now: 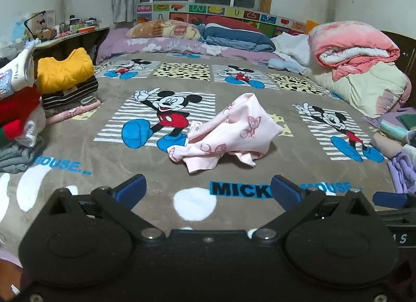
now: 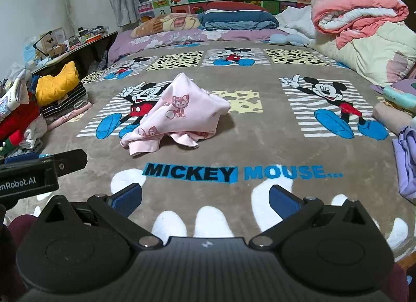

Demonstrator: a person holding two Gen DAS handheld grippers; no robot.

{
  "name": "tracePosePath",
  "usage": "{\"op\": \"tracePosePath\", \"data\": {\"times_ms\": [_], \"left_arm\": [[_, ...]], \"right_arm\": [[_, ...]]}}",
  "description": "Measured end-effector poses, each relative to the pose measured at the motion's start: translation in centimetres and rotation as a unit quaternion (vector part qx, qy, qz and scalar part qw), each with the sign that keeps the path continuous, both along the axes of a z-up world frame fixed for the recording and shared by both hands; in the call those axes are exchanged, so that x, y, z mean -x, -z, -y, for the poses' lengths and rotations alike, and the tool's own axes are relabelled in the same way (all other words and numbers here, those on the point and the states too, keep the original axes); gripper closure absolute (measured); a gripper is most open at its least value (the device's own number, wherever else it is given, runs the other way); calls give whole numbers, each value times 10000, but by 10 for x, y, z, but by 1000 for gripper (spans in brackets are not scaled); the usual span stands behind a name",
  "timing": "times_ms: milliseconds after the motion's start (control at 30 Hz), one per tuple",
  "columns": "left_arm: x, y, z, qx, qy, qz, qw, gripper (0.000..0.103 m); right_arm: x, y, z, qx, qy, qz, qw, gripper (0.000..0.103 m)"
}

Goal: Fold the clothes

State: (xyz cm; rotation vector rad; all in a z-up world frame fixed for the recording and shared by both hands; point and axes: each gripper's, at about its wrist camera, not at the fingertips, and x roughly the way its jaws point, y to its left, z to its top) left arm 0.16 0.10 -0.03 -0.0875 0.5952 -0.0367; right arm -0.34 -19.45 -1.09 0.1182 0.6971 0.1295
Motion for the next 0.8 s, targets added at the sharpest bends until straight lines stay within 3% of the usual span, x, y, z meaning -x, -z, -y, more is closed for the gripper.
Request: {"op": "tracePosePath", "data": {"times_ms": [800], "left_arm": [[0, 4, 10, -76, 45, 25, 10000, 0]], "right_arm": [[0, 1, 3, -67, -6, -25, 10000, 0]]}}
